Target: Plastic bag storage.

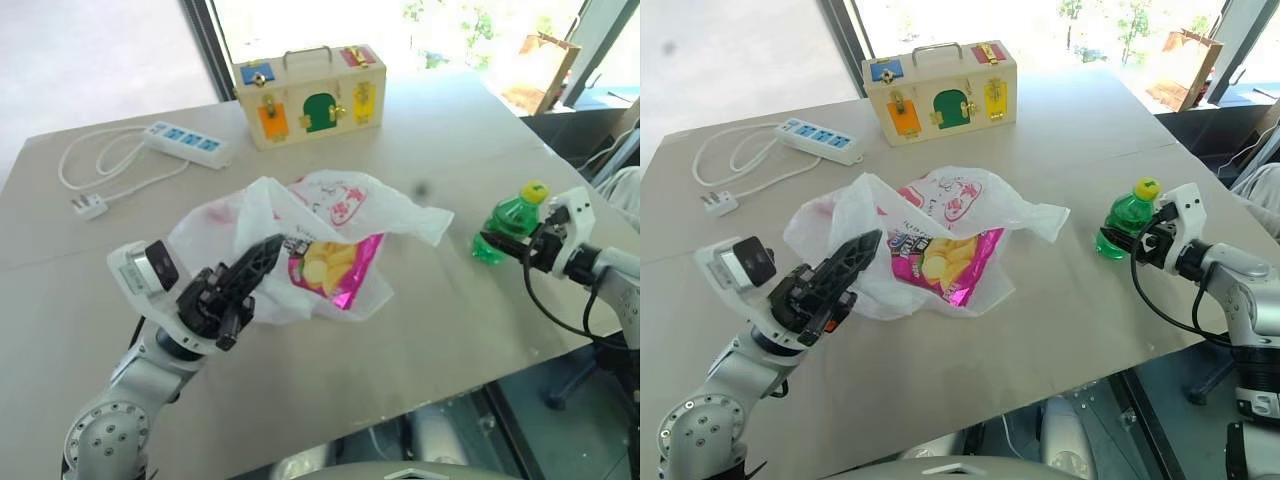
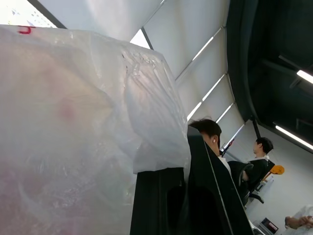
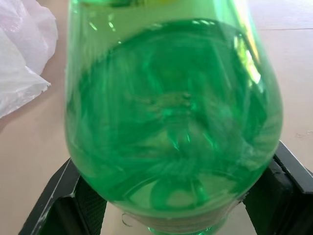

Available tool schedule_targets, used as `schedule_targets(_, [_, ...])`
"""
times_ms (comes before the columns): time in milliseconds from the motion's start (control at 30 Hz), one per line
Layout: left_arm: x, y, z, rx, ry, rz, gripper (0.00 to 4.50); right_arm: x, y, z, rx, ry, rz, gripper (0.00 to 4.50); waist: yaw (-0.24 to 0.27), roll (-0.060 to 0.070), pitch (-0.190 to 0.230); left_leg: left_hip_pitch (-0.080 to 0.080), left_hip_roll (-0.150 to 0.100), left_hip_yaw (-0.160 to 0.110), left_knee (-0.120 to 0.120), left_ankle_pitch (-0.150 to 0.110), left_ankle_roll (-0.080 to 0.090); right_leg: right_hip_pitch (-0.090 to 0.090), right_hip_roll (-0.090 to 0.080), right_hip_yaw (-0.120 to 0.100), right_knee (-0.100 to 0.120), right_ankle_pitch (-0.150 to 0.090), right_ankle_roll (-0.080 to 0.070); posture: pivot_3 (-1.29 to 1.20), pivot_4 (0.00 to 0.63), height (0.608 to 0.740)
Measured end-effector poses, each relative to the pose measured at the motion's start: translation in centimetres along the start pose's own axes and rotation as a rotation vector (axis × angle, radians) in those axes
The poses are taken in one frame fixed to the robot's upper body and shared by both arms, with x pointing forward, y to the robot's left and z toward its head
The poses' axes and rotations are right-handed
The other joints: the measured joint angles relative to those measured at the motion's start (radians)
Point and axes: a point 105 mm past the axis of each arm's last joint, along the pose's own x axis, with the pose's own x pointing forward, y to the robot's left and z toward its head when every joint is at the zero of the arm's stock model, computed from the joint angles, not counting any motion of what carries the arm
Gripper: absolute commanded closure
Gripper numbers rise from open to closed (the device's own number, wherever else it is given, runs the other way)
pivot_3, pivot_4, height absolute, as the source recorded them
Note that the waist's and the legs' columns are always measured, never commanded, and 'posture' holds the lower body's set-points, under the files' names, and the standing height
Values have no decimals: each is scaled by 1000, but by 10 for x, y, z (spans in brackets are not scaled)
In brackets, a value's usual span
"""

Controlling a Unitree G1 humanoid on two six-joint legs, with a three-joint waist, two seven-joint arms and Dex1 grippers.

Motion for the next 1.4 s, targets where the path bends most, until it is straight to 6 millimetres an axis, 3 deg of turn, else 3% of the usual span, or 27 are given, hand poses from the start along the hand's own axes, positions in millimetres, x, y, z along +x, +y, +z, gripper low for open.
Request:
schedule_targets(33, [-1,0,0,-1,-2,4,4500,1,5,2,29,-10,27,1428,0,0,0,0,0,0,0,0,0,0,0,0,0,0,0,0,150,740])
schedule_targets(100, [-6,2,-4,-16,3,26,4500,10,46,24,141,-89,250,1428,-13,2,1,0,1,1,-1,0,0,-1,0,2,0,0,0,0,150,740])
schedule_targets(167, [-7,1,-6,-20,7,28,4500,13,63,38,164,-125,337,1428,-20,3,2,0,1,0,-1,0,0,-1,1,1,0,0,0,0,150,740])
schedule_targets(233, [-13,-1,-12,-42,23,40,4500,12,111,76,231,-251,596,1428,-29,3,2,0,2,0,-2,0,0,-1,1,2,-1,0,0,0,150,740])
schedule_targets(300, [-16,-4,-15,-51,29,39,4500,4,147,97,227,-301,777,1428,-22,2,2,0,2,-2,-3,0,0,-1,1,-1,-1,0,0,0,150,740])
schedule_targets(400, [-20,-6,-16,-63,23,51,4500,11,180,91,227,-259,901,1428,-12,-2,0,0,0,-4,-2,0,0,0,0,-4,-2,0,0,0,150,740])
schedule_targets(467, [-21,-9,-15,-71,13,46,4500,31,198,58,216,-111,903,1428,-10,-2,0,-1,-1,-4,0,0,0,0,-1,-3,-1,0,0,0,150,740])
schedule_targets(567, [-22,-19,-14,-91,-9,27,4500,57,208,13,155,63,851,1428,-13,-1,0,-1,-1,-3,0,0,0,0,-1,-3,0,0,0,0,150,740])
schedule_targets(667, [-25,-28,-15,-123,-23,14,4500,83,202,-5,113,82,759,1428,-22,-1,0,0,-1,-3,0,0,0,-1,0,-3,0,0,0,0,150,740])
schedule_targets(833, [-29,-39,-23,-161,-3,11,4500,123,213,5,26,22,717,1428,-32,0,1,0,1,-2,-1,0,-1,-1,2,-1,0,0,0,0,150,740])
schedule_targets(867, [-28,-39,-24,-162,-6,9,4500,132,221,9,6,7,722,355,-33,0,1,0,1,-2,-1,0,-1,-1,3,-1,0,0,0,0,150,740])
schedule_targets(900, [-27,-39,-25,-164,-8,4,4500,138,227,13,-14,-5,729,97,-34,0,1,0,1,-2,-1,0,-1,-2,3,-1,0,0,0,0,150,740])
schedule_targets(967, [-25,-38,-25,-149,-18,2,4500,151,246,26,-37,-44,758,97,-34,0,1,0,1,-2,-1,0,-1,-2,2,-1,0,0,0,0,150,740])
schedule_targets(1067, [-20,-38,-26,-143,-27,-13,4500,145,281,42,-33,-80,902,97,-32,0,1,0,1,-3,-1,-1,-1,-2,2,-2,-1,0,-1,0,150,740])
schedule_targets(1167, [-19,-37,-27,-134,-28,-11,4500,122,299,36,-82,-35,1078,97,-30,0,1,0,0,-3,-1,-1,-1,-2,1,-4,-1,0,-1,0,150,740])
schedule_targets(1233, [-19,-36,-26,-124,-37,-5,4500,130,292,29,-127,-19,1004,97,-30,0,1,0,0,-3,-1,-1,-1,-2,1,-4,0,0,-1,0,150,740])
schedule_targets(1300, [-19,-36,-26,-124,-46,2,4500,137,273,24,-139,-9,909,97,-26,0,0,0,1,-3,0,0,-2,-1,2,-5,1,0,-1,0,150,740])
schedule_targets(1400, [-22,-33,-26,-123,-53,22,4500,131,246,27,-141,-29,851,97,-23,0,1,0,0,-3,0,0,-2,-1,1,-5,1,0,-1,0,150,740])
